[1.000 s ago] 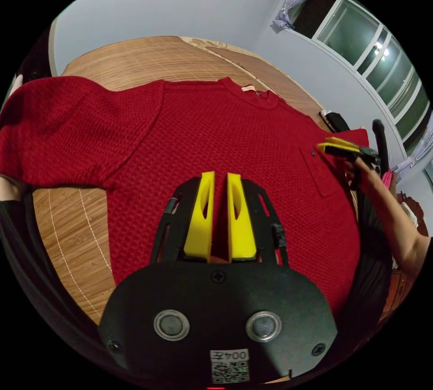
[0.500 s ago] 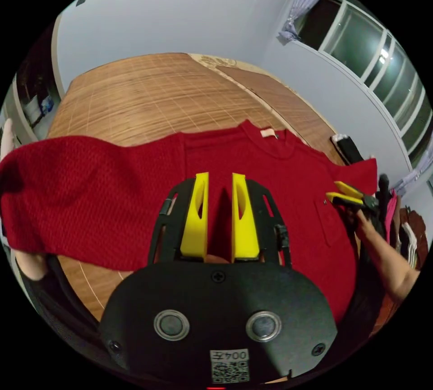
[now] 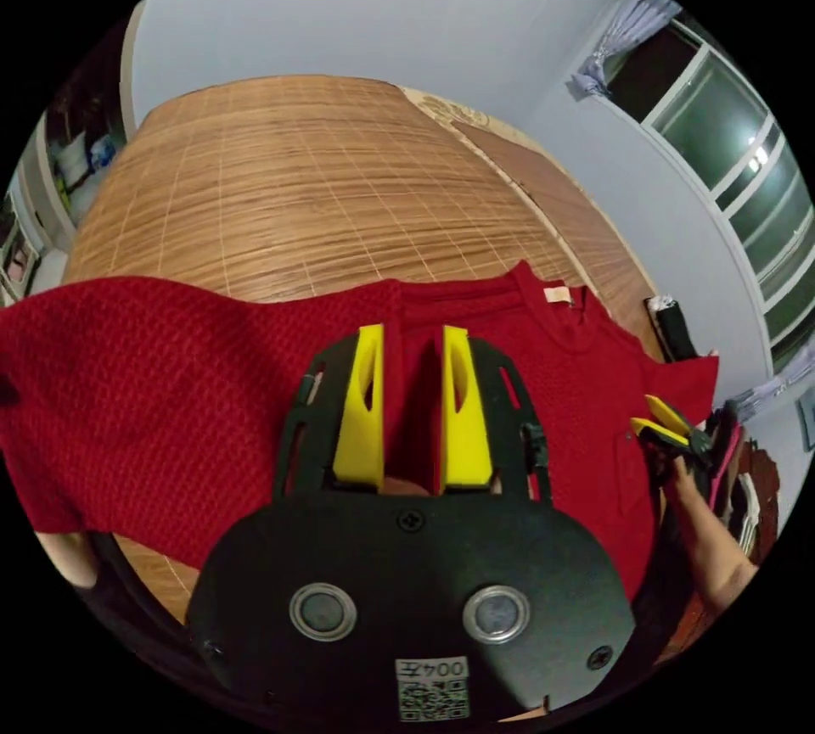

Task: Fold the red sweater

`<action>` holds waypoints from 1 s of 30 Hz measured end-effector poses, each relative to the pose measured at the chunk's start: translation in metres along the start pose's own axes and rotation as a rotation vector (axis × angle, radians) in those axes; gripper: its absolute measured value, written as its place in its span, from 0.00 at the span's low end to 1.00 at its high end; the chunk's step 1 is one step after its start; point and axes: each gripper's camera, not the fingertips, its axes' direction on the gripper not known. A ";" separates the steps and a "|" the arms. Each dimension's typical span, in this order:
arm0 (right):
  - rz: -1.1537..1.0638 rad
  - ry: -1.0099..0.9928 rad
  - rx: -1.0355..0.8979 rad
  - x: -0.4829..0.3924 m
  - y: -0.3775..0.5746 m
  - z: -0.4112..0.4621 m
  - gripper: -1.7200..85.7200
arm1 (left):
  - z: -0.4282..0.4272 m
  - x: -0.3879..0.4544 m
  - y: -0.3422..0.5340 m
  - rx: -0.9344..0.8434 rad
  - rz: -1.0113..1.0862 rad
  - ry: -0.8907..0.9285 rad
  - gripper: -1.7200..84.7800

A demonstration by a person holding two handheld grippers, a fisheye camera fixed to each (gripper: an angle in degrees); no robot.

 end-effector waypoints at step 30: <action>0.055 -0.137 0.152 0.004 0.045 -0.082 0.23 | -0.064 -0.066 0.141 -0.009 -0.083 0.026 0.10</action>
